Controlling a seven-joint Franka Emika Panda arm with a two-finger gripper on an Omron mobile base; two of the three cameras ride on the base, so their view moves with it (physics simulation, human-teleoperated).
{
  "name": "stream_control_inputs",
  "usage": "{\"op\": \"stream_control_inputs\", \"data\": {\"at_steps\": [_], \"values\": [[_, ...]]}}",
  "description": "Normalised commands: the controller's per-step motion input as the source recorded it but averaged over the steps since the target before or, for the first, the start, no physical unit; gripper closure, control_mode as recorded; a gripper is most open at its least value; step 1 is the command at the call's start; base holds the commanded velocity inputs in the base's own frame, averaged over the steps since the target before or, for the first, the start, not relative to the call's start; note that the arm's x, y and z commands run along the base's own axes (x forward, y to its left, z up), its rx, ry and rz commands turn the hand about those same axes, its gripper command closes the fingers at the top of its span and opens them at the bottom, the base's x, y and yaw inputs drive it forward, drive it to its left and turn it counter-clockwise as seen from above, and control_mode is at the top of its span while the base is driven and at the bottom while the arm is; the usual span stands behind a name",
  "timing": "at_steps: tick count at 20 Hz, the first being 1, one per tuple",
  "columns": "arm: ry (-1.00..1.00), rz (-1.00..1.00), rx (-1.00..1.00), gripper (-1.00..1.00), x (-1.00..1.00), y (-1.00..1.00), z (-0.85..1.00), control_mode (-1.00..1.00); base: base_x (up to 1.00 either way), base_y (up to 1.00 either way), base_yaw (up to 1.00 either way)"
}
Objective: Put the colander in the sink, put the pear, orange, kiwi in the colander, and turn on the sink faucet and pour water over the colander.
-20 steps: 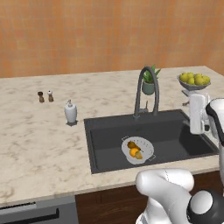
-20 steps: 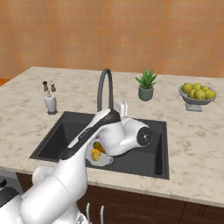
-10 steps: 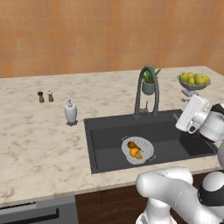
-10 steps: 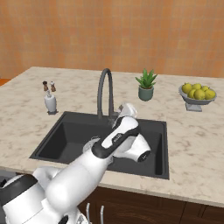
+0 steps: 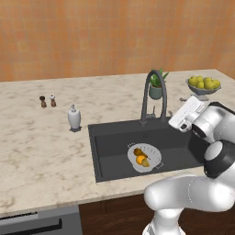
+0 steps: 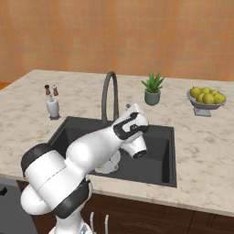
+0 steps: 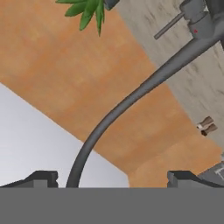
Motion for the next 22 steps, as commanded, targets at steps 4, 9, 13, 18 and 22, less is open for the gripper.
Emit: {"op": "stream_control_inputs", "data": {"at_steps": [4,9,13,18,22], "values": [[0.02,0.0,0.17,-1.0,0.4,-0.22,-0.06,-1.0,0.0,0.0,0.0],[0.06,0.01,0.15,-1.0,0.4,-0.29,-0.15,-1.0,0.0,0.0,0.0],[0.08,0.11,0.01,-1.0,0.23,-0.04,-0.3,-1.0,0.0,0.0,0.0],[0.0,0.13,0.0,-1.0,0.01,0.0,-0.38,-1.0,0.0,0.0,0.0],[0.02,0.1,0.0,-1.0,0.06,0.0,-0.37,-1.0,0.0,0.0,0.0]]}}
